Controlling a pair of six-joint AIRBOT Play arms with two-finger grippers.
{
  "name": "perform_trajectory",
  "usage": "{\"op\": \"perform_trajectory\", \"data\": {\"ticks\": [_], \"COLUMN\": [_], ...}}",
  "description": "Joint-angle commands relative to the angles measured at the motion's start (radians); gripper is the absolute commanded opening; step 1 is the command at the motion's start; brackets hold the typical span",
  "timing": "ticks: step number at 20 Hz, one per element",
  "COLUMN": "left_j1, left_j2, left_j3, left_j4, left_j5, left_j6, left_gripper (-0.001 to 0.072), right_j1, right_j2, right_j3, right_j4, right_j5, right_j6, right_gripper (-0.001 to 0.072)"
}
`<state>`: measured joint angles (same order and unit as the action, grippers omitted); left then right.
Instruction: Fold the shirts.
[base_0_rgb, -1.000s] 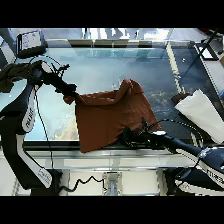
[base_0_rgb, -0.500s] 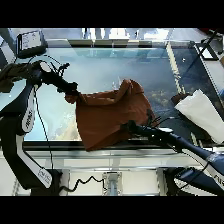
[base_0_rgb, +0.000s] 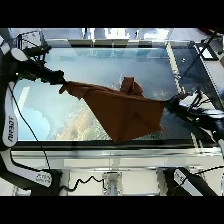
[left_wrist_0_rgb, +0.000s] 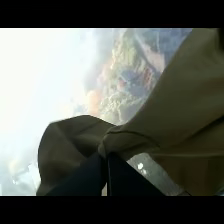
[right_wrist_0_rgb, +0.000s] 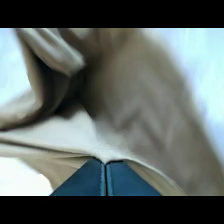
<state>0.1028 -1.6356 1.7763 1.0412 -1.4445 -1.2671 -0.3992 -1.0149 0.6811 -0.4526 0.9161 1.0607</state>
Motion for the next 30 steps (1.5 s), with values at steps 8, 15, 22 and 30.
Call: {"op": "perform_trajectory", "data": {"ticks": [8,15,22,30], "left_j1": [0.001,-0.072,-0.298,-0.304], "left_j2": [0.372,0.455,0.446,0.33], "left_j3": [0.001,-0.001,-0.176,-0.501], "left_j4": [-0.574,-0.576,-0.028,0.026], "left_j5": [0.199,-0.094,-0.175,-0.174], "left_j6": [0.176,0.157,-0.02,-0.027], "left_gripper": [0.0012,0.0013,0.0013,0.0013], "right_j1": [-0.074,0.147,0.314,0.383], "right_j2": [-0.14,-0.212,-0.355,-0.388], "right_j3": [0.878,1.064,1.051,0.92], "right_j4": [-0.066,-0.253,-0.349,-0.394], "right_j5": [0.306,0.434,0.616,0.698], "right_j6": [0.037,0.096,0.238,0.274], "right_gripper": [0.0023,0.0023,0.0025,0.0025]}}
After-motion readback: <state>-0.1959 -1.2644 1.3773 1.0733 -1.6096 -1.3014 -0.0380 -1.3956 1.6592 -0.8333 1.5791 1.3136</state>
